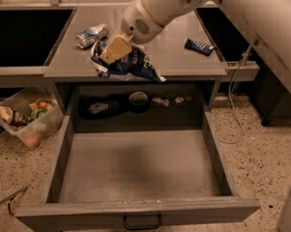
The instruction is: Pick blue chip bag from top drawer and place on counter
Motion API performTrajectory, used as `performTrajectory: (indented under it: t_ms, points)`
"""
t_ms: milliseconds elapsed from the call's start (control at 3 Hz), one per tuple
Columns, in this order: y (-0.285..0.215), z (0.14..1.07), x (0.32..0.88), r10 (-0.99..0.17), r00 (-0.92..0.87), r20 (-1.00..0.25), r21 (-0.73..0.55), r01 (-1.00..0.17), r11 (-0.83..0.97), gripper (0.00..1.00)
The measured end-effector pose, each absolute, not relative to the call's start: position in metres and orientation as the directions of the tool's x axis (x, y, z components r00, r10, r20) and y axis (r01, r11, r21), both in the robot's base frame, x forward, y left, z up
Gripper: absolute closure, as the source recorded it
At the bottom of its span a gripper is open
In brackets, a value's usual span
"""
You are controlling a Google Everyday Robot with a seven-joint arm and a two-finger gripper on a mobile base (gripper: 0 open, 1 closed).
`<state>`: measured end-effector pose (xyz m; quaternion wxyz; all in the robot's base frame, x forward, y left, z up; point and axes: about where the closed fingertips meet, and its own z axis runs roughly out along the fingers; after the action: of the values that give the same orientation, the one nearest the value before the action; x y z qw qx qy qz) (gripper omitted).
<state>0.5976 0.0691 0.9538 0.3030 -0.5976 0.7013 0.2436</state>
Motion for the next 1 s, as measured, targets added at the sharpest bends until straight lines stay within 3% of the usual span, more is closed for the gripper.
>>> performTrajectory:
  t_ms: [1000]
  points:
    - [0.0713,0.9727,0.6137,-0.663,-0.073,-0.745,-0.057,-0.983,0.173,1.00]
